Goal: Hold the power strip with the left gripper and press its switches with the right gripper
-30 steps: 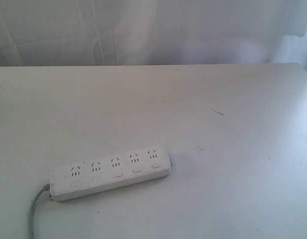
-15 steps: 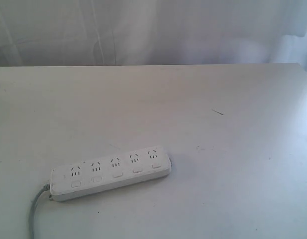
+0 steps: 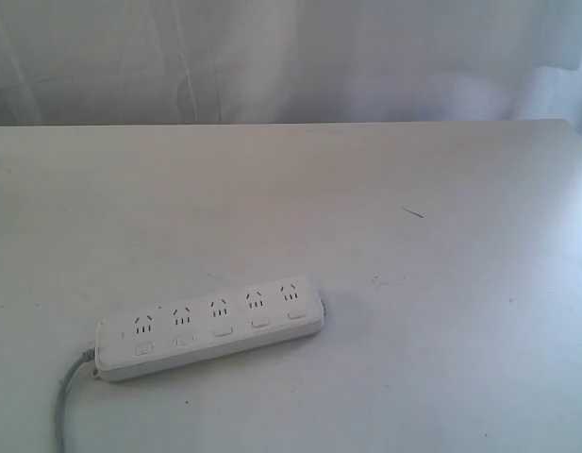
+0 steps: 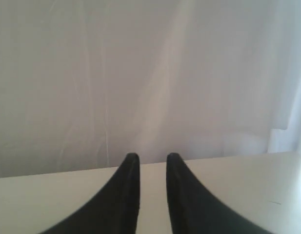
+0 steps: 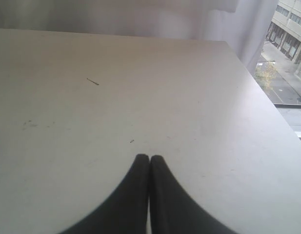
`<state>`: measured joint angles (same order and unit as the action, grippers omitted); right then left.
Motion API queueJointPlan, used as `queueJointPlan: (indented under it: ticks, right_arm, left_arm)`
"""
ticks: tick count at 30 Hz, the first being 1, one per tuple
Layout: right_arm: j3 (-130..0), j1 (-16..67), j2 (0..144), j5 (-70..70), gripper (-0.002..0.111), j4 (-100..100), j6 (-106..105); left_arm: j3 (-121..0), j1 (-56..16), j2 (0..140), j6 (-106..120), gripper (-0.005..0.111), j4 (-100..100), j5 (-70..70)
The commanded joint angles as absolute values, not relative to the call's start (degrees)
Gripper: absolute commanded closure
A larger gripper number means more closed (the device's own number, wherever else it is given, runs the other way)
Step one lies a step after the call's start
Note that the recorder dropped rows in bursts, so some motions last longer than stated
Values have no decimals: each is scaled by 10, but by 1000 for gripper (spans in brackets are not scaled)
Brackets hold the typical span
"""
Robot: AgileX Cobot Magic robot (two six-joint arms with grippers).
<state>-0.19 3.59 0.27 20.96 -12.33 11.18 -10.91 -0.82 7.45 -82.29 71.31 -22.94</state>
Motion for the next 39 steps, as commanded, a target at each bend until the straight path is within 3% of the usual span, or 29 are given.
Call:
queueJointPlan:
  ticks: [1,4,14,30,39]
  right_arm:
    - [0,32,0,205,108,-124,112]
    - [0,32,0,205,108,-124,112]
    - [0,32,0,205,108,-124,112]
    - [0,32,0,205,108,-124,112]
    - [0,32,0,205,108,-124,112]
  left_arm:
    - [-167,-7,143,-968,80,873,-229]
    - [-214,-7,199,-1079,80,999,-237]
    - [-298,19,327,-1080,80,999,-277]
    - [-344,19,397,-1059,80,989,-263]
    - [-344,-6,451,-707,80,663,-300]
